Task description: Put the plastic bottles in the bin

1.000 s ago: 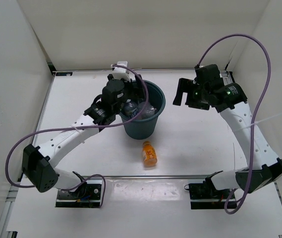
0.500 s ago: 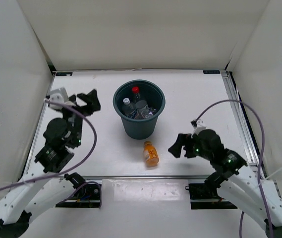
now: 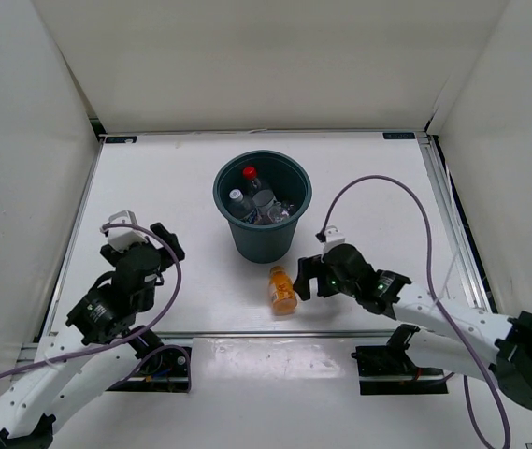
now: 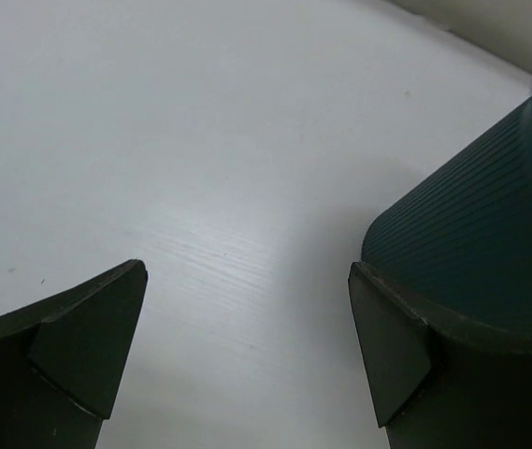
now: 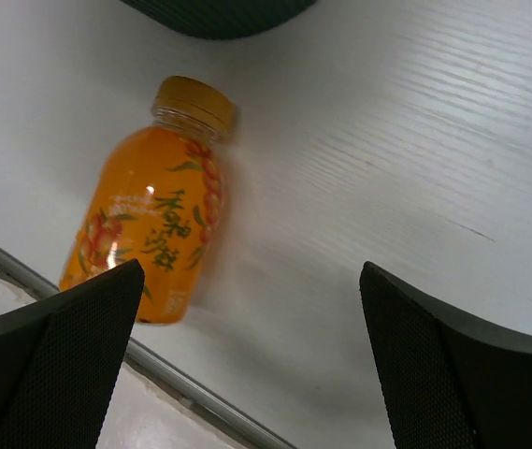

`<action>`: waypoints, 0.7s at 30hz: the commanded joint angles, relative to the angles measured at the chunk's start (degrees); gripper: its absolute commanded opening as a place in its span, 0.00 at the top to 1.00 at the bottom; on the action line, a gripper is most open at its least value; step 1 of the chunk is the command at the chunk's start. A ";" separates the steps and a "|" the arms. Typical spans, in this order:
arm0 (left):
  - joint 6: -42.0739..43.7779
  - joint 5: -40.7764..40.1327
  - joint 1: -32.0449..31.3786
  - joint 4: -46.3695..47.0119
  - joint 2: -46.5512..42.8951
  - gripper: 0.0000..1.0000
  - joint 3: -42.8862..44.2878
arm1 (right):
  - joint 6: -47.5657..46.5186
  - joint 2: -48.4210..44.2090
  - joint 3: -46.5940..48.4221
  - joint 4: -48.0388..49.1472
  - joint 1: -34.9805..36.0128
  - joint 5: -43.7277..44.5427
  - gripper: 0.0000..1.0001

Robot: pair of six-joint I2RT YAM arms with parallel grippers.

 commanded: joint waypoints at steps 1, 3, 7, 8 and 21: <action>-6.02 -1.89 0.10 -10.74 -1.00 0.00 0.87 | 1.71 4.01 3.25 7.91 2.76 1.53 0.00; -6.55 -1.89 0.10 -12.06 -2.49 0.00 0.87 | 2.24 5.15 3.78 8.96 3.64 1.53 0.00; -7.87 -1.89 0.10 -16.36 -4.69 0.00 1.48 | 4.09 6.30 4.31 11.07 4.87 0.39 0.01; -8.48 -1.89 0.10 -16.98 -4.69 0.00 2.00 | 4.09 7.69 4.31 11.60 5.48 0.39 0.01; -7.87 -0.83 0.10 -18.66 -5.83 0.00 4.29 | 6.99 17.54 6.58 16.44 6.01 -0.76 0.05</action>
